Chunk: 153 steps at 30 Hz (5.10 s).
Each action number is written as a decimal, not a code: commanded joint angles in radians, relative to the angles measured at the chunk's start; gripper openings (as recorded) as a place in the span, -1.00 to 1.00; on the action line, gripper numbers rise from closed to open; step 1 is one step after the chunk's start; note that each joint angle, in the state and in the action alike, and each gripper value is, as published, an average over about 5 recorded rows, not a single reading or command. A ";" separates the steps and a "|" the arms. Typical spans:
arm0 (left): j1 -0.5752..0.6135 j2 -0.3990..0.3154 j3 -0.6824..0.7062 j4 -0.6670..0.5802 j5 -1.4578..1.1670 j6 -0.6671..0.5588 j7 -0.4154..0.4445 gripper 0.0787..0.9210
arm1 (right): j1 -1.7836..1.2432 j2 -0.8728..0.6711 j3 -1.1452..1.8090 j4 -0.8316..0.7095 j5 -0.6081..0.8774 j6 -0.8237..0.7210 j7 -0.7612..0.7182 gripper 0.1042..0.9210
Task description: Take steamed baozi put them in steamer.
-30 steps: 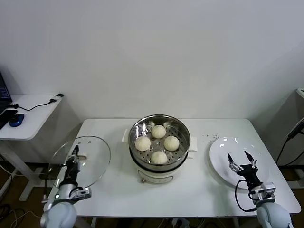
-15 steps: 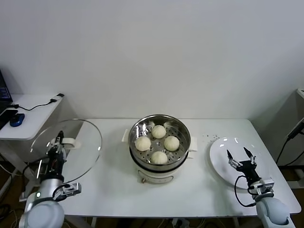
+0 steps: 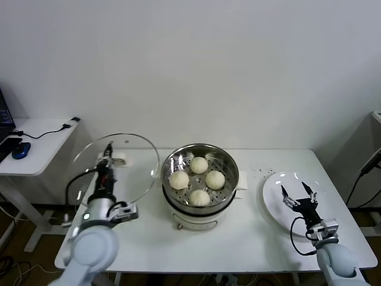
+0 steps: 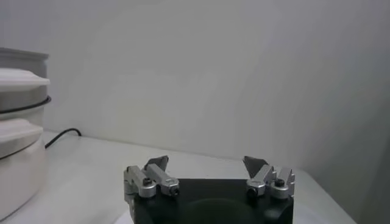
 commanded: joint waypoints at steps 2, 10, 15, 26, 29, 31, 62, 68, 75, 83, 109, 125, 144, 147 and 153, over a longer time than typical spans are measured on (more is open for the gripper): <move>-0.251 -0.231 0.358 0.131 0.193 0.136 0.132 -0.83 | 0.005 0.003 0.010 -0.009 -0.005 0.003 0.003 0.76; -0.305 -0.353 0.442 0.264 0.227 0.151 0.126 -0.83 | -0.002 0.003 0.030 -0.024 -0.005 0.015 0.005 0.76; -0.322 -0.409 0.470 0.336 0.245 0.151 0.111 -0.83 | -0.002 0.002 0.036 -0.029 -0.005 0.018 0.006 0.76; -0.338 -0.471 0.484 0.459 0.273 0.151 0.105 -0.83 | 0.000 0.002 0.037 -0.028 -0.004 0.020 0.007 0.76; -0.336 -0.476 0.479 0.473 0.275 0.151 0.104 -0.83 | -0.001 0.004 0.040 -0.029 -0.004 0.021 0.006 0.76; -0.334 -0.476 0.476 0.479 0.275 0.151 0.102 -0.83 | -0.001 0.004 0.042 -0.031 -0.004 0.022 0.006 0.76; -0.306 -0.456 0.432 0.502 0.248 0.150 0.058 -0.83 | 0.003 0.026 0.052 -0.042 -0.018 0.028 -0.001 0.76; -0.304 -0.442 0.435 0.475 0.250 0.132 0.060 -0.81 | 0.003 0.029 0.055 -0.042 -0.021 0.028 -0.002 0.76; -0.286 -0.405 0.451 0.397 0.252 0.130 0.089 -0.43 | 0.002 0.026 0.064 -0.047 -0.021 0.028 -0.003 0.76; -0.236 -0.351 0.449 0.287 0.246 0.130 0.105 0.13 | 0.002 0.025 0.070 -0.051 -0.021 0.028 -0.004 0.76; 0.183 -0.135 -0.073 -0.087 -0.642 -0.007 -0.414 0.77 | -0.035 0.032 0.121 0.039 -0.034 -0.075 -0.022 0.76; 0.447 -0.345 -0.452 0.049 -1.450 -0.697 -0.445 0.77 | -0.087 0.049 0.128 0.120 0.006 -0.096 -0.038 0.76; 0.478 -0.387 -0.435 0.078 -1.345 -0.713 -0.347 0.77 | -0.127 0.041 0.148 0.134 0.029 -0.069 -0.090 0.76; 0.481 -0.387 -0.434 0.074 -1.340 -0.712 -0.348 0.77 | -0.122 0.040 0.144 0.132 0.030 -0.070 -0.091 0.76; 0.483 -0.388 -0.435 0.079 -1.329 -0.715 -0.350 0.77 | -0.119 0.044 0.140 0.128 0.031 -0.067 -0.093 0.76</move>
